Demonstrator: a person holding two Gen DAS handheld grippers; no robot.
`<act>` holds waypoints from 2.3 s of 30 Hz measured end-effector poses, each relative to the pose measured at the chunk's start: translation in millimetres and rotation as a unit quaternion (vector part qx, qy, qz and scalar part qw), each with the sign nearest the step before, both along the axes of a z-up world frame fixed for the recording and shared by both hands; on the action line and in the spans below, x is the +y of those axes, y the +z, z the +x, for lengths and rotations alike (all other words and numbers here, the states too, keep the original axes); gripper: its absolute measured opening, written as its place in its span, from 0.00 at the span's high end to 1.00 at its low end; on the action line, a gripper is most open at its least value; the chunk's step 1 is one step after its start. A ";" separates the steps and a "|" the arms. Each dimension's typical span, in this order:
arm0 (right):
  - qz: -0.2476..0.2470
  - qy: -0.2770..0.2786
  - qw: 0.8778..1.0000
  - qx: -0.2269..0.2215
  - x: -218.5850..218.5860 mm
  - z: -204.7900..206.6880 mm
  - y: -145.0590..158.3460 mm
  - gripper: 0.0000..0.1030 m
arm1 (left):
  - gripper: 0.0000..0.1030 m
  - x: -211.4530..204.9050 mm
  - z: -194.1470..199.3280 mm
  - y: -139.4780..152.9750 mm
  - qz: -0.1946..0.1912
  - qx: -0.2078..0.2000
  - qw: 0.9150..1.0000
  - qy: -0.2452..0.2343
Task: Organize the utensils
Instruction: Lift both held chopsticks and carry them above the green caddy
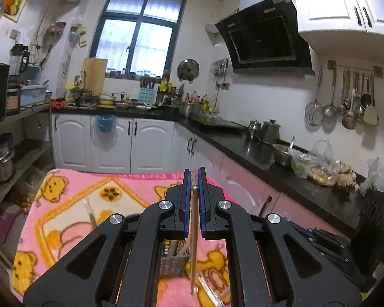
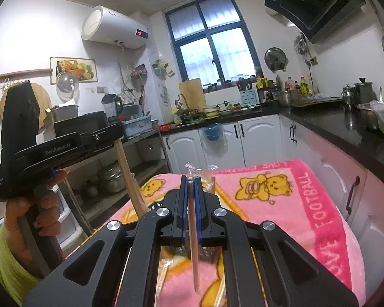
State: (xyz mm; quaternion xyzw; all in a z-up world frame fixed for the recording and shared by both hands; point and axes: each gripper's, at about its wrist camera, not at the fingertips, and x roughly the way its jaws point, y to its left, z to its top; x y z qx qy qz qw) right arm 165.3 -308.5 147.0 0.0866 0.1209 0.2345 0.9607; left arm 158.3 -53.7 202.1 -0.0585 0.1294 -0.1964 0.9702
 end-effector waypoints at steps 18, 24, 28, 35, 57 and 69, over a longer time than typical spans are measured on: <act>0.009 0.007 0.998 -0.067 29.0 21.5 50.6 0.95 | 0.97 20.4 32.3 26.8 -0.013 -0.022 0.999 0.045; 0.016 0.010 0.997 -0.080 35.0 35.0 57.7 0.95 | 0.97 24.3 40.1 33.2 -0.005 -0.040 0.997 0.064; 0.016 0.007 0.997 -0.081 38.4 47.8 55.9 0.95 | 0.97 27.3 48.3 31.9 -0.007 -0.040 0.997 0.071; 0.011 0.003 0.997 -0.080 42.5 61.8 47.5 0.95 | 0.97 24.1 57.4 17.0 -0.012 -0.054 0.995 0.088; -0.009 -0.022 0.999 -0.029 52.0 114.8 -12.3 0.95 | 0.97 12.3 96.8 -52.2 0.033 0.000 0.997 0.077; -0.010 -0.025 1.000 0.003 48.5 124.6 -38.6 0.95 | 0.97 14.4 100.4 -81.1 0.040 0.026 0.997 0.067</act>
